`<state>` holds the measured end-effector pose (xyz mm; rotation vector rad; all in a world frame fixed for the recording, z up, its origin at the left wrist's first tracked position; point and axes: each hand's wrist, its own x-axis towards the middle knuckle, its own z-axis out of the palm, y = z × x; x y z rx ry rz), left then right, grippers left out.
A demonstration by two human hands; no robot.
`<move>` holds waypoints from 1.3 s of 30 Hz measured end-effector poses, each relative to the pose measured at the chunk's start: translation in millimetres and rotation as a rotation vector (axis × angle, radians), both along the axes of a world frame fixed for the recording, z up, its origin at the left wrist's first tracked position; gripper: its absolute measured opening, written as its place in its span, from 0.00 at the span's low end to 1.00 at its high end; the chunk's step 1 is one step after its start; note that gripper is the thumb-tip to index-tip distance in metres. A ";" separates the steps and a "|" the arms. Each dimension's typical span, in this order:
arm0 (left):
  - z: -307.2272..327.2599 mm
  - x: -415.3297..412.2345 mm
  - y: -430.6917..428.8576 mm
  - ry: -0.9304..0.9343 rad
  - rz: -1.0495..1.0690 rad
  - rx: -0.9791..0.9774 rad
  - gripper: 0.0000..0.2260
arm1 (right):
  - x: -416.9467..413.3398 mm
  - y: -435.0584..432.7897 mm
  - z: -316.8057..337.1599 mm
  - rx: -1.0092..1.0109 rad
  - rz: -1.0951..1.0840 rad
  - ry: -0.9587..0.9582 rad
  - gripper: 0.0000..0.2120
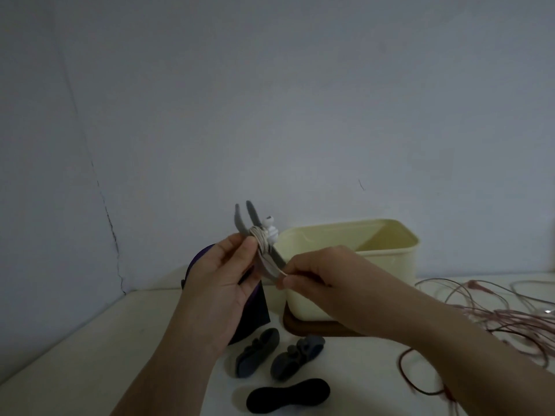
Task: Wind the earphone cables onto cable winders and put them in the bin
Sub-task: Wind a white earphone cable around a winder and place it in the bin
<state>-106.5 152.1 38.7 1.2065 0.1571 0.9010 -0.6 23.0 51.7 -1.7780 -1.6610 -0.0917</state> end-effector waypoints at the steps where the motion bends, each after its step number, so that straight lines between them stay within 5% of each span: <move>1: -1.1 0.4 -1.7 0.046 0.038 0.060 0.13 | -0.6 -2.7 3.2 0.002 -0.018 -0.052 0.13; 6: -5.3 4.1 -8.2 0.295 0.205 0.407 0.08 | 4.5 -16.9 18.1 0.018 -0.107 -0.216 0.11; 16: -7.5 1.2 -12.2 0.384 -0.103 0.491 0.16 | 33.4 -30.3 24.2 0.258 -0.155 -0.014 0.08; 21: -3.6 -3.4 -14.7 0.374 -0.250 0.485 0.14 | 44.6 -28.4 20.0 0.208 -0.012 0.196 0.13; 29: -0.2 -10.4 -14.1 0.335 -0.458 0.522 0.12 | 54.2 -25.8 11.6 -0.032 0.581 0.817 0.13; 33: 1.2 -11.7 -16.3 0.308 -0.504 0.485 0.11 | 43.2 -13.8 3.0 -0.071 0.575 0.923 0.04; 35: 0.5 -10.6 -13.3 0.302 -0.456 0.520 0.10 | 36.6 -8.1 -0.2 -0.074 0.528 0.943 0.08; 39: -2.3 -4.9 -5.7 0.307 -0.178 0.622 0.11 | 30.4 -0.8 -1.9 0.059 0.380 0.940 0.09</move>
